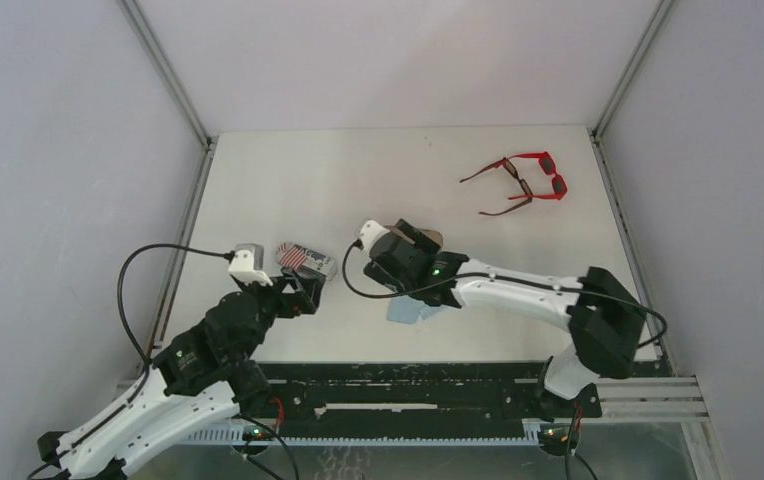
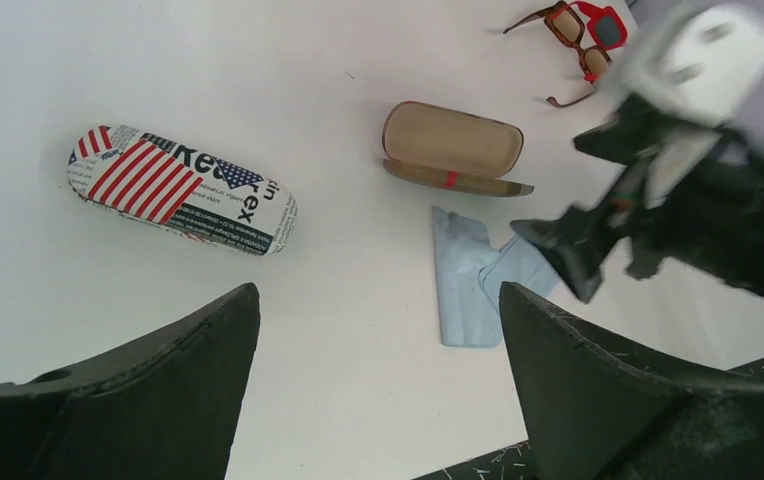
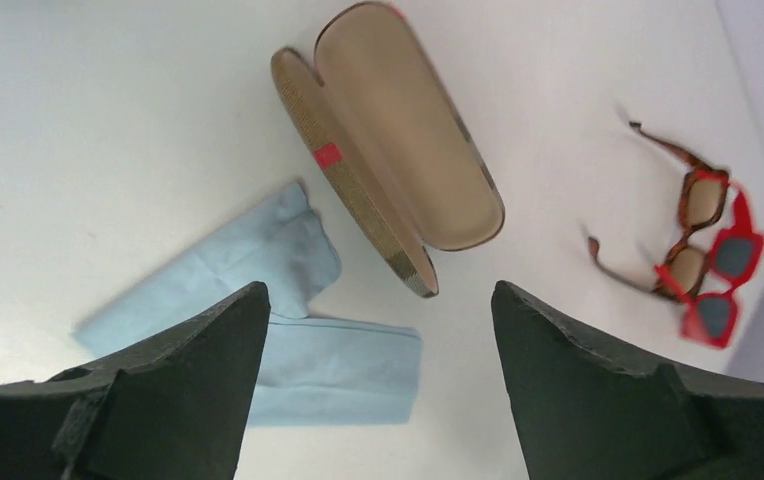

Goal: Organize the sunglasses
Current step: Place the sunglasses case at the center of the board, then adjust the sunglasses case at the center of the board.

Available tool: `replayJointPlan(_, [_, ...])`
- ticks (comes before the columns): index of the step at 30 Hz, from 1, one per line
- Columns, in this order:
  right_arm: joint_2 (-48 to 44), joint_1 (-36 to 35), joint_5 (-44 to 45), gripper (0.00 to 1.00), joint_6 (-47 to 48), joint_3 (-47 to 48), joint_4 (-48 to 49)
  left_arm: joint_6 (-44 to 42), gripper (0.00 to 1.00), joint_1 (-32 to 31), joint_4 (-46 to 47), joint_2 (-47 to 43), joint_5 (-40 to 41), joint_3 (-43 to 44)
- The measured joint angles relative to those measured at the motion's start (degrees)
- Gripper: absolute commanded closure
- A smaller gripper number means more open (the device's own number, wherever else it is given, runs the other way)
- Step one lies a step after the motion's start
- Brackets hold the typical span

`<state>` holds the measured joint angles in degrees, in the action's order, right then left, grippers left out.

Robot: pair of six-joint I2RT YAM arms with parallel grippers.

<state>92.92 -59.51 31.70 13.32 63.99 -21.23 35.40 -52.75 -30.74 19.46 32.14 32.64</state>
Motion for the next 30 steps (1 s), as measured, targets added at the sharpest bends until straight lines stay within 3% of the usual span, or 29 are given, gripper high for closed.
replayJointPlan(6, [-11.37,2.84,-0.61,0.26,-17.92,-2.05,-1.27,-1.07,0.07,0.00,3.21,4.35,-1.60,0.02])
replayJointPlan(10, [-13.42,11.08,-3.45,0.27,-29.83,-4.09,-1.97,-2.49,0.07,1.46,7.06,8.85,-5.01,0.02])
replayJointPlan(14, [-12.39,19.41,-7.37,0.29,-37.75,-7.39,-2.86,-3.17,0.08,7.26,11.19,14.67,-10.69,0.02])
replayJointPlan(18, [-10.10,24.22,-11.82,0.34,-41.94,-8.61,-2.67,-3.65,0.09,12.04,15.32,21.03,-15.65,0.02])
replayJointPlan(22, [-6.45,27.36,-16.35,0.42,-42.97,-8.59,0.09,-4.61,0.11,12.94,16.68,25.92,-19.19,0.04])
replayJointPlan(30, [1.88,31.52,-23.58,0.50,-42.71,-6.84,3.41,-5.01,0.15,13.07,18.84,26.62,-22.25,0.02])
